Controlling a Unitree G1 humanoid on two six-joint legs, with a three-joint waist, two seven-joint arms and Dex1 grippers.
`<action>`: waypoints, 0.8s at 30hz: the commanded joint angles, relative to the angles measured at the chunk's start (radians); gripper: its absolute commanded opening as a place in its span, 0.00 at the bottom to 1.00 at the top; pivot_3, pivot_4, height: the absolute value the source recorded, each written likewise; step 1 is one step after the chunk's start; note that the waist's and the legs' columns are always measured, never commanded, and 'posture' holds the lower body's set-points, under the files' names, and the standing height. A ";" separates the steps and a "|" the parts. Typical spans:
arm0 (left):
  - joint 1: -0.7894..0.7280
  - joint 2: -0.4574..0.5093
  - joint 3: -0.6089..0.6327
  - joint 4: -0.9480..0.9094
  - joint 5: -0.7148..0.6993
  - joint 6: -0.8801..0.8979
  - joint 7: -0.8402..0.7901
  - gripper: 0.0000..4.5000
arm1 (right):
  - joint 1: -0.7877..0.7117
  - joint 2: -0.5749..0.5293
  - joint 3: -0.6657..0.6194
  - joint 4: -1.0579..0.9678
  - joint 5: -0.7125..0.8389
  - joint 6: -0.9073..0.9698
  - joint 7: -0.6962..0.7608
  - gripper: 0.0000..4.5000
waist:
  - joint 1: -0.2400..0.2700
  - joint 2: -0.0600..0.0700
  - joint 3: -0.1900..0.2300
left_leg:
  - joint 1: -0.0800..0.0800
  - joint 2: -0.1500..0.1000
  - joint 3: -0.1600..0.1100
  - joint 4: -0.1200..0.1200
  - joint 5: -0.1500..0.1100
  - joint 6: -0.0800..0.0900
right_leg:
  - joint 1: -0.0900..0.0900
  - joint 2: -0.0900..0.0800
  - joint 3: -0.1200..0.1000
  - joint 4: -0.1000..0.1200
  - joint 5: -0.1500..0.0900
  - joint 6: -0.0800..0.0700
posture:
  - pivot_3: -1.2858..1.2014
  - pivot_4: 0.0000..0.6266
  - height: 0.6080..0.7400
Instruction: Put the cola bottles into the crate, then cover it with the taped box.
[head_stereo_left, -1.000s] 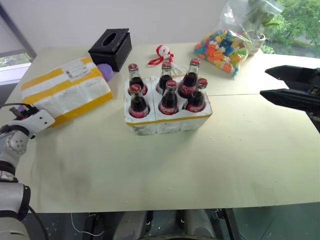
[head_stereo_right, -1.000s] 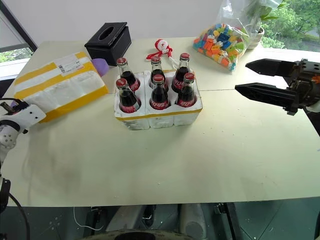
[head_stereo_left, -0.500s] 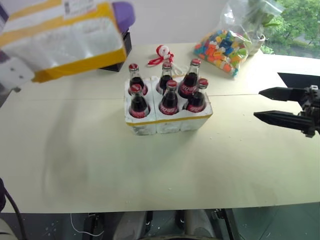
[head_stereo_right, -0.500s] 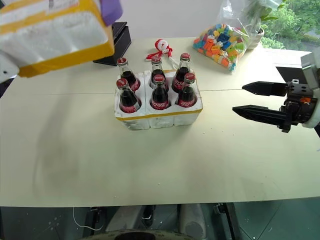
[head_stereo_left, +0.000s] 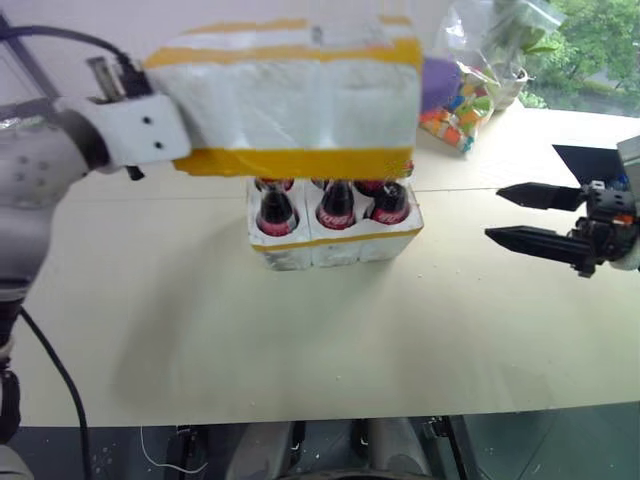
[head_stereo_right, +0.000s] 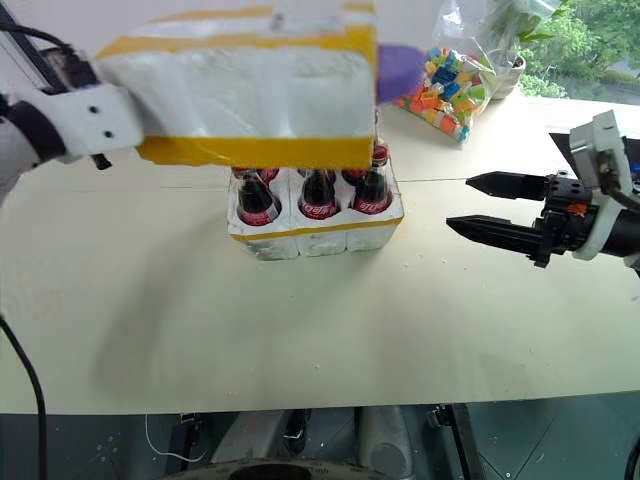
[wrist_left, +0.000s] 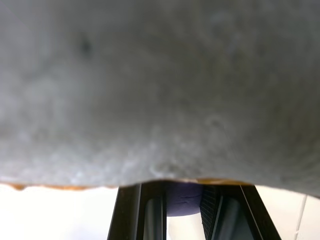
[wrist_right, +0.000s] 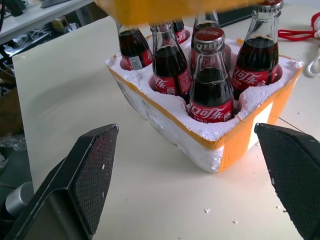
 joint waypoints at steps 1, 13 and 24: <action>-0.063 0.006 -0.038 -0.069 0.059 0.064 -0.068 0.08 | -0.013 0.010 -0.018 -0.018 0.011 -0.015 -0.021 1.00 | 0.000 0.000 0.000 | 0.000 0.000 0.000 0.001 0.000 0.000 | 0.000 0.000 0.000 0.000 0.000 0.000 | 0.52 0.24 0.94; -0.179 -0.032 -0.091 -0.090 0.163 0.066 -0.170 0.08 | 0.034 0.058 -0.049 -0.049 0.025 -0.019 -0.082 1.00 | 0.001 0.000 0.000 | 0.000 0.000 0.000 0.006 -0.002 0.003 | 0.003 0.000 0.000 0.000 0.000 0.001 | 0.52 0.24 0.94; -0.126 -0.030 -0.040 -0.121 0.129 0.120 -0.252 0.99 | -0.002 0.071 -0.027 -0.027 0.028 -0.023 -0.118 1.00 | 0.000 0.000 0.000 | 0.000 0.000 0.000 0.007 -0.002 0.003 | 0.003 0.000 0.000 0.000 0.001 0.001 | 0.52 0.24 0.94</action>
